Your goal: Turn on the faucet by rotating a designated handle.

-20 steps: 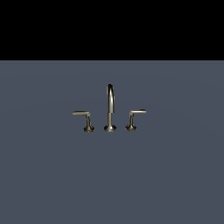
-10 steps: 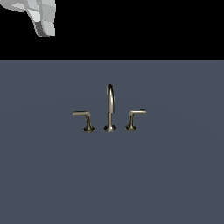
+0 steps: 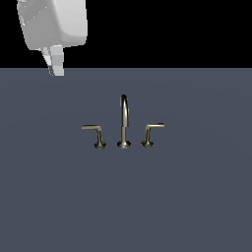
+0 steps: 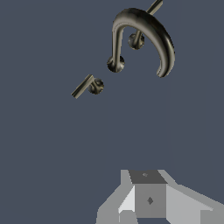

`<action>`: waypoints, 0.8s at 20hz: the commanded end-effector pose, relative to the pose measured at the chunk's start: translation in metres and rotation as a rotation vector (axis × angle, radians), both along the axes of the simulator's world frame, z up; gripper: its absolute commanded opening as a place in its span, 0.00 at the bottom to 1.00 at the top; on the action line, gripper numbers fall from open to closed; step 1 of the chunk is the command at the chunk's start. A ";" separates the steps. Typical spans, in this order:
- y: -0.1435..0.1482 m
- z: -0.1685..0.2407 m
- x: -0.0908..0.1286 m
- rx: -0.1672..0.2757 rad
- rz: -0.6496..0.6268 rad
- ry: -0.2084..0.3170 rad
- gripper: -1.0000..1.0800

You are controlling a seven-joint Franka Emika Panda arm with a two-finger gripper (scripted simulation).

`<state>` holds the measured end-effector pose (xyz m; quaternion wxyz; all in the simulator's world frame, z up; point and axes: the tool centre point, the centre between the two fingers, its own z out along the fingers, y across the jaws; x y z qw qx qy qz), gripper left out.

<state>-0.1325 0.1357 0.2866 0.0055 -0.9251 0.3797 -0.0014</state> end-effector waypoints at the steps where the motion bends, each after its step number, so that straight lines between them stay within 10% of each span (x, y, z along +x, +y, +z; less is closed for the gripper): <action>1: 0.005 -0.012 0.011 0.002 -0.047 0.000 0.00; 16: 0.020 -0.078 0.070 0.004 -0.291 0.003 0.00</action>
